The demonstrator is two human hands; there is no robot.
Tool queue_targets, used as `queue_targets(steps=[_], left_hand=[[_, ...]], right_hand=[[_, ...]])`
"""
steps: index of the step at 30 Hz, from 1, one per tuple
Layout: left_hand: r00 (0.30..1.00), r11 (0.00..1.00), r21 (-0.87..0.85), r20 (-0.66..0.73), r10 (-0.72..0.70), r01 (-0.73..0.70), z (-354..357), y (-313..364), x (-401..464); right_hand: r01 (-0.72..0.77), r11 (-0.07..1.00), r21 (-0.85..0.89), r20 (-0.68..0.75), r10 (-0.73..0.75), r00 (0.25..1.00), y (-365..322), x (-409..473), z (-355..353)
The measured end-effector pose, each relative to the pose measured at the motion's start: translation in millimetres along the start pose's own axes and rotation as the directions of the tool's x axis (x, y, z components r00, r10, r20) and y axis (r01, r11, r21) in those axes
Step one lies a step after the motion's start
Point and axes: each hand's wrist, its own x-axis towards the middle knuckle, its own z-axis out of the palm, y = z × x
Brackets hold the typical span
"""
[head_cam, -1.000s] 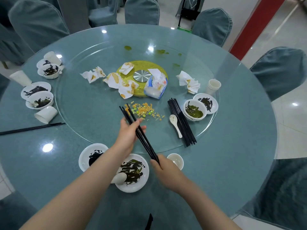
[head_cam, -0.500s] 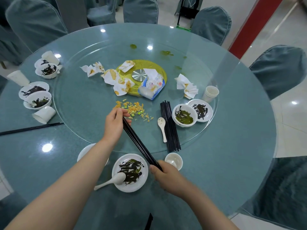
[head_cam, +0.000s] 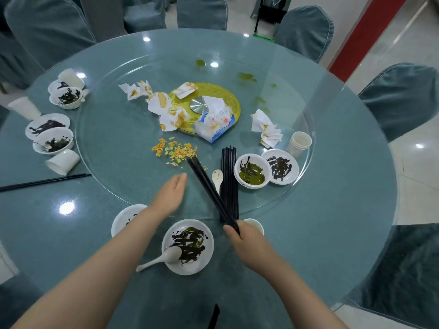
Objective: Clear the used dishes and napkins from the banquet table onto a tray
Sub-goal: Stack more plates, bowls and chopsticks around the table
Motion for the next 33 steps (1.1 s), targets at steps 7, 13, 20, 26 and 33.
queue_targets(steps=[7,13,20,26,33], left_hand=[[0.978,0.737,0.651,0.201,0.065,-0.183,11,-31,-9],[0.970,0.588,0.775,0.231,0.080,-0.233,5,-45,-12],[0.966,0.580,0.776,0.244,0.089,-0.249,-2,-44,-12],[0.957,0.570,0.771,0.268,0.114,-0.284,-4,-45,-11],[0.945,0.551,0.770,0.299,0.133,-0.321,-6,-45,-10]], right_hand=[[-0.099,0.987,-0.130,-0.084,0.088,0.993,-3,29,2],[-0.136,0.991,-0.006,-0.087,0.135,0.987,-23,46,20],[-0.221,0.972,0.085,-0.103,0.229,0.968,-25,72,45],[-0.261,0.965,0.014,-0.172,0.260,0.950,-24,80,56],[-0.309,0.946,-0.096,-0.221,0.283,0.933,-33,102,59]])
